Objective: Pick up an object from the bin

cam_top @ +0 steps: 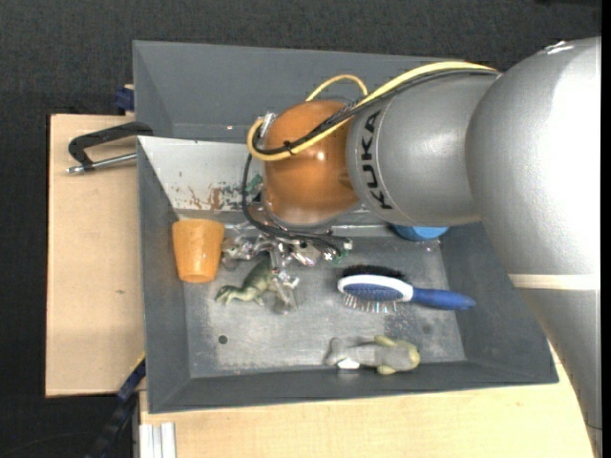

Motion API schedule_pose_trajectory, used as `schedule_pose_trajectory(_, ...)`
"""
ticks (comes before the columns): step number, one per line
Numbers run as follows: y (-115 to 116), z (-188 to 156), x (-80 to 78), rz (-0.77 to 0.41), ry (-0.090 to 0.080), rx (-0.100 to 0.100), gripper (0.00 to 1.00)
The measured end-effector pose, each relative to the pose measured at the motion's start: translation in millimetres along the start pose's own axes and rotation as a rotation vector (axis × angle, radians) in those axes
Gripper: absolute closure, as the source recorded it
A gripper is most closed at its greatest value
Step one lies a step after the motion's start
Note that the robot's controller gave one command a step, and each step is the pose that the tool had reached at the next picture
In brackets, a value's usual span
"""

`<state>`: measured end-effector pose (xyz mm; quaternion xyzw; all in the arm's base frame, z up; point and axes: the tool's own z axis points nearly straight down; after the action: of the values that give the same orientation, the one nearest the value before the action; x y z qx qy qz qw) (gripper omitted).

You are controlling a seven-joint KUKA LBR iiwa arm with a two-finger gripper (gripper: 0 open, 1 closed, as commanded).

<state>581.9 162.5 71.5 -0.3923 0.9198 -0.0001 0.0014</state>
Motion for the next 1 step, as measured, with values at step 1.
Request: schedule_pose_trajectory(1,0.4,-0.9,-0.6,0.002,-0.002,-0.001,1.00)
